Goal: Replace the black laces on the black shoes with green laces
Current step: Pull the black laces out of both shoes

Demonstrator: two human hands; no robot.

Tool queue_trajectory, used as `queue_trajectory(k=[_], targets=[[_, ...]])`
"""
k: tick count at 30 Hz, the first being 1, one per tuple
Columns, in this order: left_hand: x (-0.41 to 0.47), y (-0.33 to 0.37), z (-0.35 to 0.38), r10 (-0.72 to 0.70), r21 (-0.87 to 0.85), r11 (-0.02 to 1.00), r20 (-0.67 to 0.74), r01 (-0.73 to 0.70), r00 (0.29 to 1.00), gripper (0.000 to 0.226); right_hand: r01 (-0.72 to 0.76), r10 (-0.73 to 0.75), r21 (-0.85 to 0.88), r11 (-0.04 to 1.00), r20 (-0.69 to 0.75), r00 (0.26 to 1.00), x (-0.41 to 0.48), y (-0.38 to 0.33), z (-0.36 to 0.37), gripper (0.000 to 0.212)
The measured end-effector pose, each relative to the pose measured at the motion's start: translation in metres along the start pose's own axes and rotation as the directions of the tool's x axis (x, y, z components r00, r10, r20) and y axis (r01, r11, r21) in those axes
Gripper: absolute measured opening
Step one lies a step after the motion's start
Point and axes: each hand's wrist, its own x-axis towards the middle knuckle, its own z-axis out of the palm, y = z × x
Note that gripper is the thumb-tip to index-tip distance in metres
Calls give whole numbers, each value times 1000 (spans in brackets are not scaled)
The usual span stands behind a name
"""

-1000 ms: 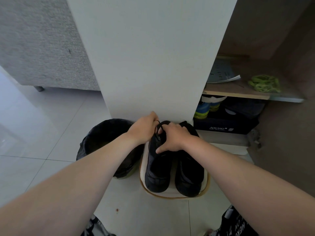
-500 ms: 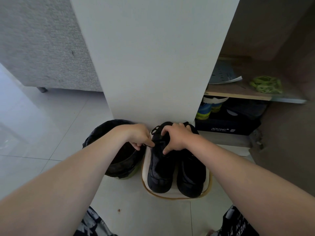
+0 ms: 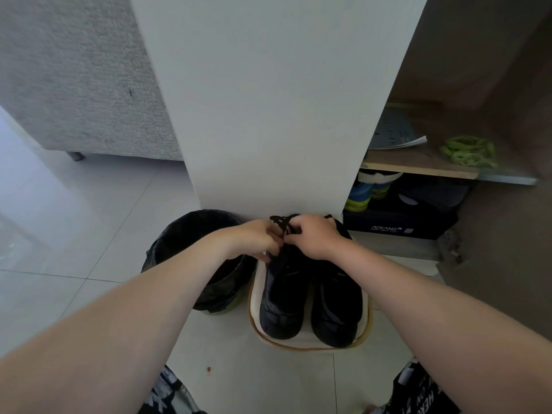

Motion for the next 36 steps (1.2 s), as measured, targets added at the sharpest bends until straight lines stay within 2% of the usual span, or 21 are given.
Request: queue_trajectory(k=[3,5,7,9,12,14,15,17,19,21,22,24,25,28,30,32,34,36], targets=[[1,-6,7,61,90,994,-74,-54,995,19,-31,46,192,981,-75,996,6,-3,0,23],[0,-4,12,94,103,991,-115,-82,989,10,1,62,439,898,-130,989,10,-5,-3,13],[5,-4,15,80,111,992,-193,-59,978,12,43,67,566,823,-173,983,11,-8,-7,11],[10,-4,15,57,150,988,-259,-18,964,17,40,40,536,843,-137,990,11,-8,-6,7],[11,0,11,54,210,978,-298,10,953,17,-70,59,424,903,40,997,8,-4,1,43],[11,3,6,34,119,993,-307,3,951,18,-104,71,247,963,137,988,4,0,2,66],[11,5,4,17,57,998,-303,0,953,18,-99,72,169,981,161,984,1,2,1,70],[7,10,1,-1,23,1000,-287,8,958,16,-97,73,123,988,183,980,-2,4,-1,67],[4,14,-4,90,207,978,-318,-23,944,11,-99,83,70,993,199,976,-3,4,-1,67],[1,20,-8,222,352,934,-438,-61,871,11,-95,95,-6,995,212,973,-3,1,-2,70],[0,21,-11,256,348,934,-500,-79,827,13,-95,99,-28,995,214,972,-3,0,-2,70],[0,23,-13,237,229,966,-589,-122,773,17,-90,99,-52,995,207,973,-1,-2,-1,69],[0,24,-12,198,146,980,-600,-137,775,17,-84,95,-65,994,202,975,-1,-3,-1,69],[-1,26,-2,120,-53,984,-515,-171,849,16,-19,32,-111,994,115,993,-4,-5,0,75],[-2,30,2,123,-117,973,-465,-198,877,16,40,-39,-93,995,9,999,-5,-6,-1,64],[0,34,3,131,-167,958,-465,-233,876,17,86,-89,-54,995,-48,995,-5,-5,-1,40],[1,36,1,148,-181,949,-471,-259,869,18,101,-103,-48,994,-41,994,-4,-5,3,20],[1,34,0,141,-175,955,-445,-241,884,19,86,-87,-36,996,-6,996,-4,-5,6,13]])
